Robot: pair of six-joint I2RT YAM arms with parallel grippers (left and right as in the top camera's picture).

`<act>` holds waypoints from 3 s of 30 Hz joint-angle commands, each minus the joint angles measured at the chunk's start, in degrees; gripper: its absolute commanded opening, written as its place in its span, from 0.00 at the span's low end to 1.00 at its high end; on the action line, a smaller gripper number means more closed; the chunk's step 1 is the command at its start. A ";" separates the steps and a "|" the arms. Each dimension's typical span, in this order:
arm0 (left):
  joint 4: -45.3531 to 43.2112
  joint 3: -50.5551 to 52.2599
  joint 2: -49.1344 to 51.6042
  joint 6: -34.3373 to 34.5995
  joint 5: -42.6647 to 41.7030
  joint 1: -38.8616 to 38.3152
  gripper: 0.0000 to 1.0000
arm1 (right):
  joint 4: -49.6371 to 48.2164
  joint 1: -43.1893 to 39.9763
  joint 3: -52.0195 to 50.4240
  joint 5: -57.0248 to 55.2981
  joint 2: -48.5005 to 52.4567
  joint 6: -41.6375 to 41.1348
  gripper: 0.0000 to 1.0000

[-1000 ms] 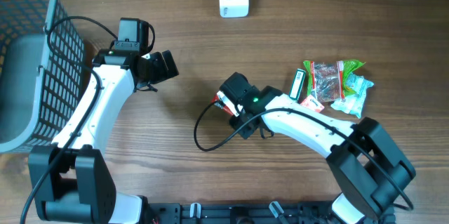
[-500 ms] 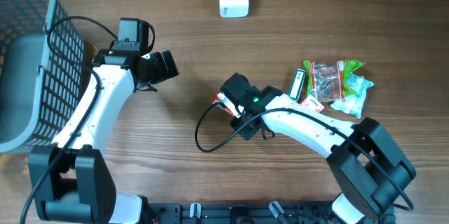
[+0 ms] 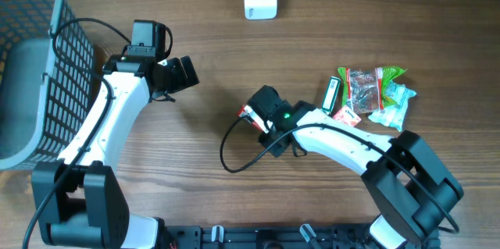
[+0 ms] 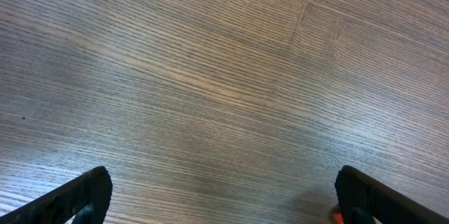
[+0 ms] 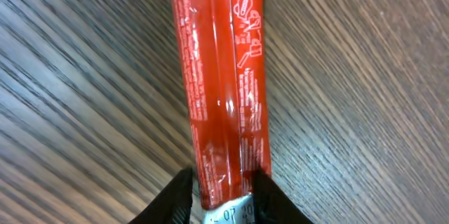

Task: Scan the item barcode
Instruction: 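Close the right gripper on the stick snack's end and lift it, then carry the red stick snack up to the white scanner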

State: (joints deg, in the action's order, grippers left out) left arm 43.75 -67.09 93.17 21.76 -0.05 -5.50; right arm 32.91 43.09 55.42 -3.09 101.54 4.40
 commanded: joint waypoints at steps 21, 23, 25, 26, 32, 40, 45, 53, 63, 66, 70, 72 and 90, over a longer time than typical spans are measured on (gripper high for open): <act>0.04 -0.20 0.37 -0.28 0.09 0.11 1.00 | 0.39 0.13 -1.55 4.66 -1.46 -2.93 0.04; 0.04 -0.20 0.37 -0.28 0.09 0.11 1.00 | 0.87 0.13 -1.07 4.63 -4.81 -2.86 0.04; 0.02 -0.20 0.37 -0.28 0.11 0.11 1.00 | 1.75 0.11 -0.94 4.63 -11.65 -2.25 0.04; 0.04 -0.20 0.37 -0.28 0.09 0.11 1.00 | 2.27 0.11 -0.94 4.66 -14.10 -2.21 0.04; 0.02 -0.20 0.37 -0.28 0.11 0.11 1.00 | 9.84 0.07 -0.94 9.14 -27.82 0.37 0.04; 0.04 -0.20 0.37 -0.28 0.09 0.11 1.00 | 12.83 0.07 -0.83 17.18 -39.41 1.60 0.04; 0.04 -0.20 0.37 -0.28 0.11 0.11 1.00 | 15.78 0.07 2.69 20.90 -40.19 1.57 0.04; 0.02 -0.20 0.37 -0.28 0.09 0.11 1.00 | 18.58 0.02 6.25 22.67 -40.19 1.40 0.04; 0.04 -0.20 0.37 -0.28 0.09 0.11 1.00 | 18.01 0.02 6.25 18.97 -40.13 -7.63 0.04; 0.04 -0.20 0.37 -0.28 0.09 0.11 1.00 | 18.03 -0.11 6.43 22.95 -39.91 -8.02 0.04; 0.04 -0.20 0.37 -0.28 0.09 0.11 1.00 | 22.40 -5.38 12.50 34.91 -35.41 -7.37 0.04; 0.04 -0.20 0.37 -0.28 0.11 0.11 1.00 | 26.27 -8.83 17.57 36.85 -31.21 -6.62 0.04; 0.04 -0.20 0.37 -0.28 0.11 0.11 1.00 | 45.79 -16.83 70.25 47.98 12.02 0.00 0.04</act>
State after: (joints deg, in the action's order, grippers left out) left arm 43.75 -67.09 93.17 21.74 -0.08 -5.50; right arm 81.43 28.18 124.33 38.02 108.36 3.18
